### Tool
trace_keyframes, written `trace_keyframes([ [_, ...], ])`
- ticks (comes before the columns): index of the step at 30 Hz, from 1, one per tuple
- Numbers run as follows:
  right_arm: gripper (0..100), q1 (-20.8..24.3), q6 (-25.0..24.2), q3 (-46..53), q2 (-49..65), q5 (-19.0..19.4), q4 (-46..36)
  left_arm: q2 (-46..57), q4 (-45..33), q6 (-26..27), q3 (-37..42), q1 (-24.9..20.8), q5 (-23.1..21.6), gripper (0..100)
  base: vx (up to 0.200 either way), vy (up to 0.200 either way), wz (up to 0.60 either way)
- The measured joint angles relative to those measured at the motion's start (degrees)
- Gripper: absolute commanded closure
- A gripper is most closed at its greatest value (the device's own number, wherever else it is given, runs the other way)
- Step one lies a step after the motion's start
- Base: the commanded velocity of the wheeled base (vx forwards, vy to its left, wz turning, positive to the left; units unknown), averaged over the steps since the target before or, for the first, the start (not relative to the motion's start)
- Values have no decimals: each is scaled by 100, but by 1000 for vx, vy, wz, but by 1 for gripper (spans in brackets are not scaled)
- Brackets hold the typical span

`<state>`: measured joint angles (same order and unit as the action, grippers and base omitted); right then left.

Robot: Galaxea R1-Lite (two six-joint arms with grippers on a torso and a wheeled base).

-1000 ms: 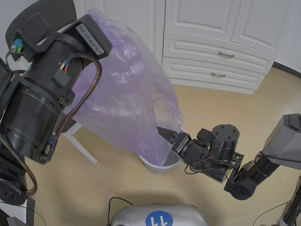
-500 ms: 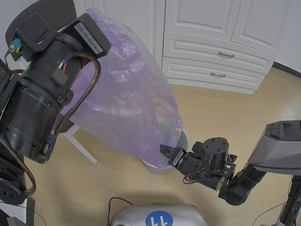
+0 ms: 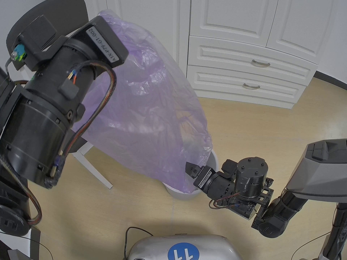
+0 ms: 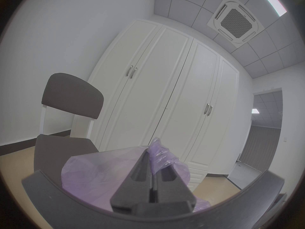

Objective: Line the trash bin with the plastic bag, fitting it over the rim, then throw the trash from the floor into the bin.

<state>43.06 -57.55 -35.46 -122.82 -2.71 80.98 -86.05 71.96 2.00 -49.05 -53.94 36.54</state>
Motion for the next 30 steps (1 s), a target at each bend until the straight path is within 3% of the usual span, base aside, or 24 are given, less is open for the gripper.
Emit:
trace_keyframes([
  [6, 0, 55, 2, 222, -100, 24, 773, -7, 0, 0, 7, -2, -5, 100, 0, 0, 0],
  [30, 0, 182, 22, -78, -538, -40, 802, -63, 112, 11, 20, -11, -6, 100, 0, 0, 0],
])
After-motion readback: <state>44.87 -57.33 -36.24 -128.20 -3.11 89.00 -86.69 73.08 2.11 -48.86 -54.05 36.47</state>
